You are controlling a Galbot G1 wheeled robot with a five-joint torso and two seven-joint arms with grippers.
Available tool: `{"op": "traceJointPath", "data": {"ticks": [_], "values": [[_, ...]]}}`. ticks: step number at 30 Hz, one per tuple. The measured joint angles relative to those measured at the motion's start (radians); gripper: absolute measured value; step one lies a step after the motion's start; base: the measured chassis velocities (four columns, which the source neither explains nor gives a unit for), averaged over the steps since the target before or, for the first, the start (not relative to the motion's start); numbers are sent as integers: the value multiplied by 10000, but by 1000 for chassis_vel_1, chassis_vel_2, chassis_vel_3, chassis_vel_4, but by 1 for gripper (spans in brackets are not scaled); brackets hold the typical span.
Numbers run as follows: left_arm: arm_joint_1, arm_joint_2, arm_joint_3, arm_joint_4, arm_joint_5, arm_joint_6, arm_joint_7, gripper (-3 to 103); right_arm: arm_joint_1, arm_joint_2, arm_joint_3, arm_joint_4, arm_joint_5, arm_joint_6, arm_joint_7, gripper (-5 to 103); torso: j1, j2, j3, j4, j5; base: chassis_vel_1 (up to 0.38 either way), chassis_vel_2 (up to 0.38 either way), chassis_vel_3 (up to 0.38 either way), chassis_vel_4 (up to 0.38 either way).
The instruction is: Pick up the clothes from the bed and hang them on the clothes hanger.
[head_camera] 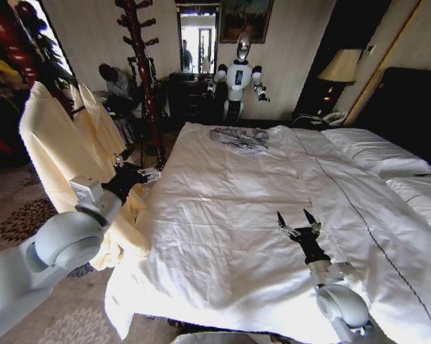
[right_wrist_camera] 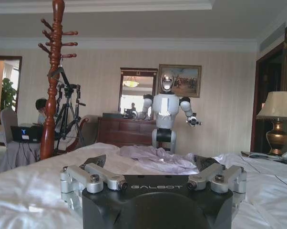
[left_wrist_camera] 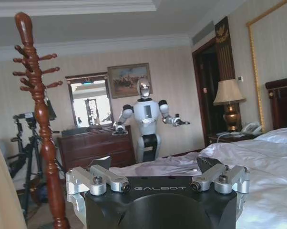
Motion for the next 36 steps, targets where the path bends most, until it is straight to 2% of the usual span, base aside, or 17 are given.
{"op": "traceJointPath", "data": {"ticks": [4, 6, 7, 9, 10, 11, 12, 15, 16, 20, 23, 25, 26, 30, 36], "values": [[644, -541, 154, 278, 471, -391, 338, 100, -87, 188, 108, -105, -350, 140, 0, 100, -1, 0, -1, 0, -2, 0, 0, 0, 0], [1540, -1036, 46, 394, 975, -663, 619, 100, -91, 351, 257, -173, -612, 266, 50, 100, 0, -1, 0, 3, -3, 0, 0, 0, 0], [1540, -1036, 46, 394, 975, -663, 619, 100, -91, 351, 257, -173, -612, 266, 50, 100, 0, -1, 0, 3, -3, 0, 0, 0, 0], [2355, -1435, -127, 447, 1616, -887, 834, 100, -141, 466, 391, -177, -706, 334, 83, 100, 0, 0, -1, 5, 1, 0, 0, 0, 0], [3145, -1887, -314, 466, 2204, -1072, 985, 100, -217, 573, 546, -167, -808, 410, 84, 100, -1, 0, -1, 4, -3, 0, 0, 0, 0], [3145, -1887, -314, 466, 2204, -1072, 985, 100, -217, 573, 546, -167, -808, 410, 84, 100, -1, 0, -1, 4, -3, 0, 0, 0, 0], [3603, -2153, -446, 479, 2604, -1190, 1092, 100, -285, 670, 662, -145, -896, 453, 60, 100, -1, 0, -1, 4, -3, 0, 0, 0, 0], [5009, -2932, -784, 615, 3846, -1874, 1484, 100, -586, 1104, 969, -35, -1087, 536, -140, 100, -3, 1, -2, 6, -4, 0, 0, 0, 0], [5009, -2932, -784, 615, 3846, -1874, 1484, 100, -586, 1104, 969, -35, -1087, 536, -140, 100, -3, 1, -2, 6, -4, 0, 0, 0, 0], [5878, -3585, -967, 751, 4690, -2798, 1782, 100, -1020, 1532, 1018, 66, -1572, 828, -492, 100, -2, 1, -2, 3, -2, 0, 0, 0, 0], [6177, -3906, -1000, 824, 5014, -3112, 1783, 100, -1163, 1689, 1017, 93, -1727, 934, -575, 100, -2, 1, -2, 1, -1, 0, 0, 0, 0], [6735, -4483, -1077, 943, 5752, -3584, 1807, 100, -1318, 1916, 983, 122, -1907, 1089, -675, 100, -2, 1, -2, 3, -2, 0, 0, 0, 0], [6735, -4483, -1077, 943, 5752, -3584, 1807, 100, -1318, 1916, 983, 122, -1907, 1089, -675, 100, -2, 1, -2, 3, -2, 0, 0, 0, 0], [7648, -5547, -1405, 923, 6533, -4021, 2234, 100, -1437, 2172, 989, 216, -1962, 1160, -794, 100, -3, 2, -2, 6, -1, 0, 0, 0, 0], [8071, -5925, -1618, 577, 6897, -4138, 2385, 100, -1509, 2208, 1148, 373, -1963, 1165, -794, 100, -3, 3, -2, 3, -1, 0, 0, 0, 0]]}}
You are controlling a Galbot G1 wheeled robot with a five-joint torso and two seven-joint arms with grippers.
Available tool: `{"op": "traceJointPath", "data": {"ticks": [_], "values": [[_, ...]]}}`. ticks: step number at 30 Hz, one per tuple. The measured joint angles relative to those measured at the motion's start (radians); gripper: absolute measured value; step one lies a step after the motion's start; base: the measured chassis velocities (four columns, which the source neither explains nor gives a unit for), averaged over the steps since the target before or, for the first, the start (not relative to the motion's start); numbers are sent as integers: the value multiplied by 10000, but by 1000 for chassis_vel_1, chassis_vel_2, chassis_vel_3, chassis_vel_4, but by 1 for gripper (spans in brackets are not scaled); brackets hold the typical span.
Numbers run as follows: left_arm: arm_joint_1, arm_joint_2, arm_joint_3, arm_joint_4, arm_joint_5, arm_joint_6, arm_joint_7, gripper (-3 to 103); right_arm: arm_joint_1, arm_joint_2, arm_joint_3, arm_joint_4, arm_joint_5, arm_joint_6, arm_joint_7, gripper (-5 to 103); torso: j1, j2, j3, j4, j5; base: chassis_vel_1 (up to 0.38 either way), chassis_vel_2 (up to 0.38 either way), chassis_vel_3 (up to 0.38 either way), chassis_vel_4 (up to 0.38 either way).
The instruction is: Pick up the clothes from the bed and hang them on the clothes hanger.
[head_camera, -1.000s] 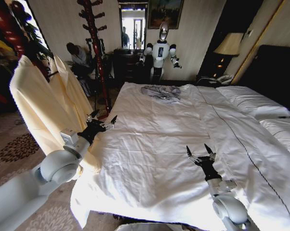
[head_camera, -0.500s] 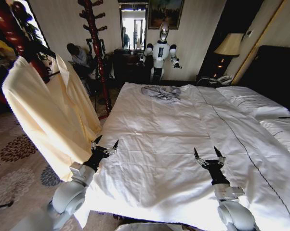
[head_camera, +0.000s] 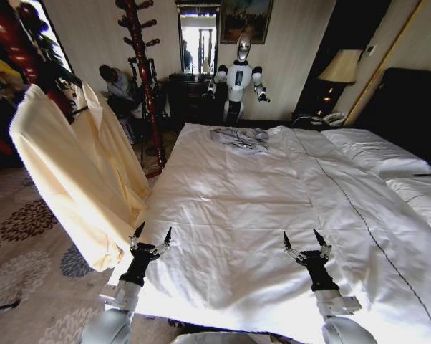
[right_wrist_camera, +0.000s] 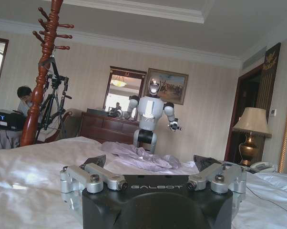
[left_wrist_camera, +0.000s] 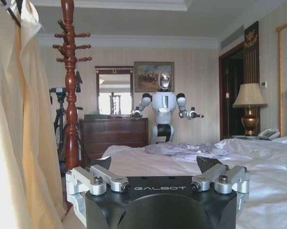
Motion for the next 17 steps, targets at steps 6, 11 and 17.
{"op": "traceJointPath", "data": {"ticks": [6, 11, 17], "values": [[-6, -18, -34, -64, 76, 8, -51, 100, -3, 21, 17, 10, -46, -34, 6, 100, 0, 0, 1, 0, 0, 0, 0, 0, 0], [-34, 0, -34, -71, 68, 32, -74, 100, -1, 22, 18, 11, -51, -52, 19, 100, 0, 0, 1, 0, -1, 0, 0, 0, 0], [-54, 23, -29, -74, 46, 56, -84, 100, 2, 17, 18, 11, -51, -61, 25, 100, 1, 0, 1, 0, -1, 0, 0, 0, 0]]}}
